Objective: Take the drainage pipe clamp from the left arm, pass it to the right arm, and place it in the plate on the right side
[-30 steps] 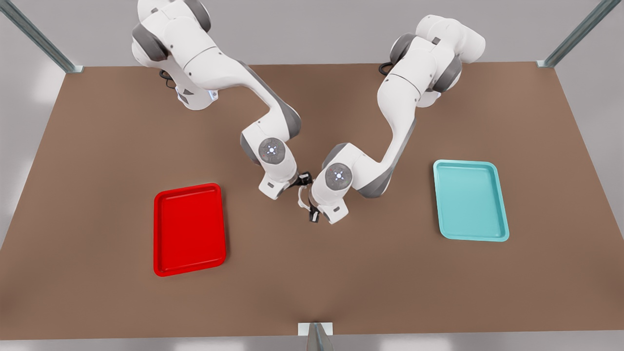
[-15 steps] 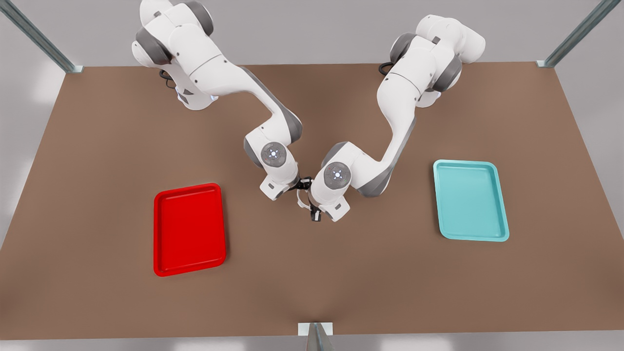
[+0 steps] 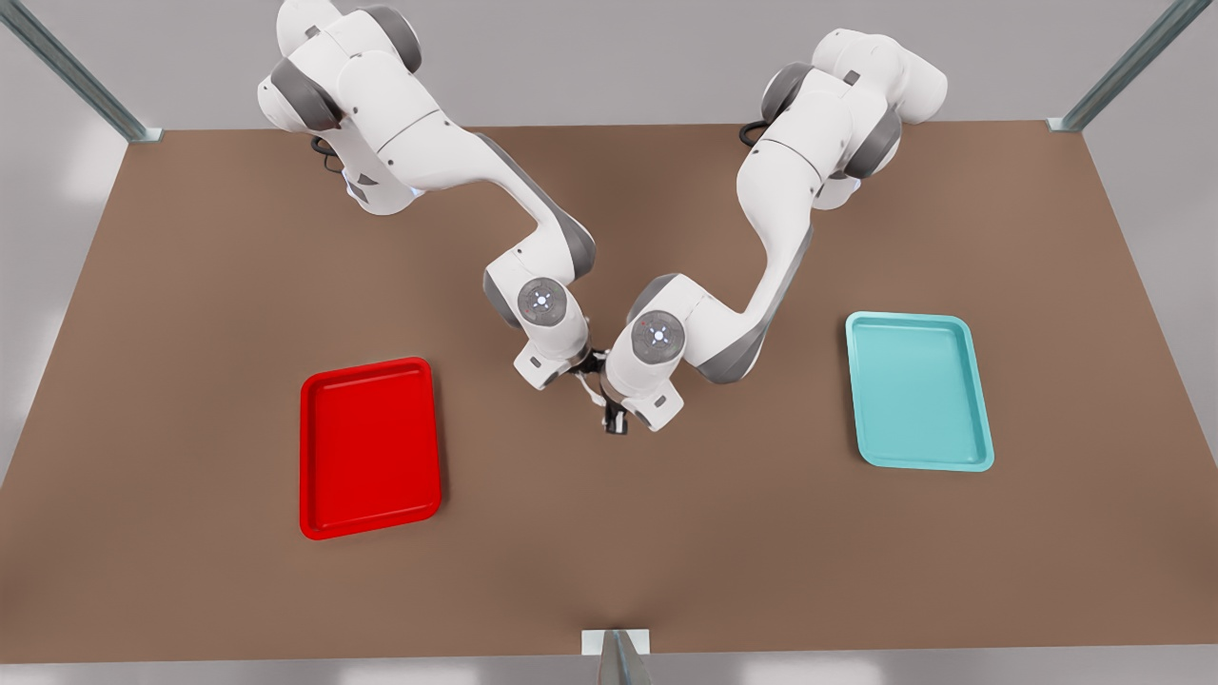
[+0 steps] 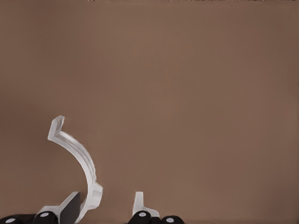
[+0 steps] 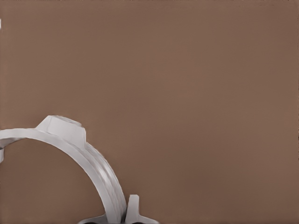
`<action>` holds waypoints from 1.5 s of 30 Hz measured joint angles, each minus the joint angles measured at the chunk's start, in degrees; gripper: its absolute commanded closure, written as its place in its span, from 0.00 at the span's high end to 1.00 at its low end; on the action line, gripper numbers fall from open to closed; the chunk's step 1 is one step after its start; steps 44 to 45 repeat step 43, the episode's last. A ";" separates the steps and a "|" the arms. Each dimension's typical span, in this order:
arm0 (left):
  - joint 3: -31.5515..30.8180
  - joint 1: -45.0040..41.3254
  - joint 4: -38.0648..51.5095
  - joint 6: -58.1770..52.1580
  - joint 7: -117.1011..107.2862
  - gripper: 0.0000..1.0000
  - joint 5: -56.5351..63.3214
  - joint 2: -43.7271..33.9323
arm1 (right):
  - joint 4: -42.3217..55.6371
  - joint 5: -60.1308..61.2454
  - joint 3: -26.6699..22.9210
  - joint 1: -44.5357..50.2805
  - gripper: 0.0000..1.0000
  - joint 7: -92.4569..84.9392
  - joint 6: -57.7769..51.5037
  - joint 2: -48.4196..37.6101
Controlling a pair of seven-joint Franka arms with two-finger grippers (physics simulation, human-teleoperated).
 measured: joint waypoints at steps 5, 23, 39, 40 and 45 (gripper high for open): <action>0.43 3.82 0.07 -2.65 -0.06 1.00 -0.49 -2.66 | 0.19 -1.01 -0.69 -1.81 0.21 0.81 0.04 0.20; -1.20 30.87 -9.14 -37.39 60.67 1.00 4.32 -28.93 | 0.96 -5.39 -0.82 -38.12 0.21 -25.86 -7.19 0.69; -1.26 30.75 -9.30 -42.80 90.56 1.00 5.27 -28.67 | 26.31 -9.94 -0.87 -33.24 1.00 -35.96 -36.55 -7.12; -1.26 30.77 -9.30 -42.88 91.69 1.00 5.28 -28.67 | 25.69 -10.53 -0.81 -33.05 1.00 -35.59 -40.15 -10.40; -1.39 30.71 -9.30 -43.25 94.71 1.00 5.29 -28.83 | 14.39 -11.49 -1.09 -33.58 1.00 -34.63 -46.29 -21.32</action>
